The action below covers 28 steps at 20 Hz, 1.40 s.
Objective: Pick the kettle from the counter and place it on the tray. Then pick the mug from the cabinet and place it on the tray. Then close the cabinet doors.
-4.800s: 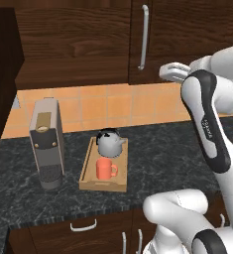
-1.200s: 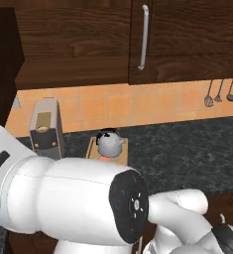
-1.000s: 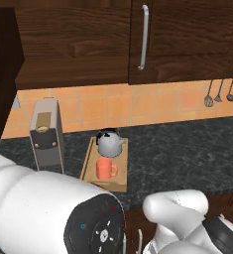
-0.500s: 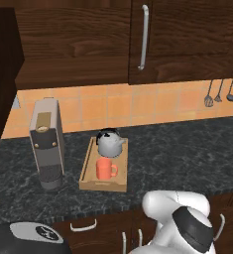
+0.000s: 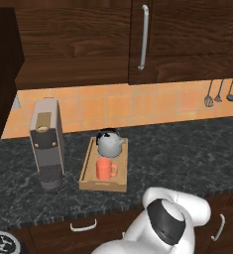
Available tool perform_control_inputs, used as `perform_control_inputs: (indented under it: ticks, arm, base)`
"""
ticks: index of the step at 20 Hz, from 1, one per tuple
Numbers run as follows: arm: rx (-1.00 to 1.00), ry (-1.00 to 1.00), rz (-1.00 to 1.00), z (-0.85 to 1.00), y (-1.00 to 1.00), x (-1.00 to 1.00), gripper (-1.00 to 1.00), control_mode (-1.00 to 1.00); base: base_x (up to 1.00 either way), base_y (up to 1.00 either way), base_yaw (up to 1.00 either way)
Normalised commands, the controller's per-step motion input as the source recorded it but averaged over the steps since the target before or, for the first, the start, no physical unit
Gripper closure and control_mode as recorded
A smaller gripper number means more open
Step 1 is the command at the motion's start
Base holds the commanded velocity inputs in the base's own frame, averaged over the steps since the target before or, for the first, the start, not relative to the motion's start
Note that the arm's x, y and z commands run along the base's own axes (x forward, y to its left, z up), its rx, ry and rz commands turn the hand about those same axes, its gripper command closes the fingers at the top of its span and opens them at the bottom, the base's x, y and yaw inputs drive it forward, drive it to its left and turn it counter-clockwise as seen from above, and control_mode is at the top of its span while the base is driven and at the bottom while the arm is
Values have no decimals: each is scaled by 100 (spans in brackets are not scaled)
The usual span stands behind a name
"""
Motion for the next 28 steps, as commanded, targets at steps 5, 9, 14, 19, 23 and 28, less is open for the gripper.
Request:
perform_control_inputs:
  ticks: [5, 9, 14, 19, 23, 28]
  arm:
    - [9, -6, -2, -14, 40, 50, -100, -100]
    - [14, 0, -1, -25, 19, 51, -100, -100]
    - [13, 0, 0, -29, 0, 40, -100, -100]
    - [8, 0, -1, -20, -1, 41, -100, -100]
    - [2, 0, -6, -9, -19, 47, -100, -100]
    - [2, -2, -10, 1, -22, 22, -100, -100]
  base:
    - [0, 0, 0]
    - [0, 0, 0]
    - [0, 0, 0]
    - [0, 0, 0]
    - [0, 0, 0]
    - [0, 0, 0]
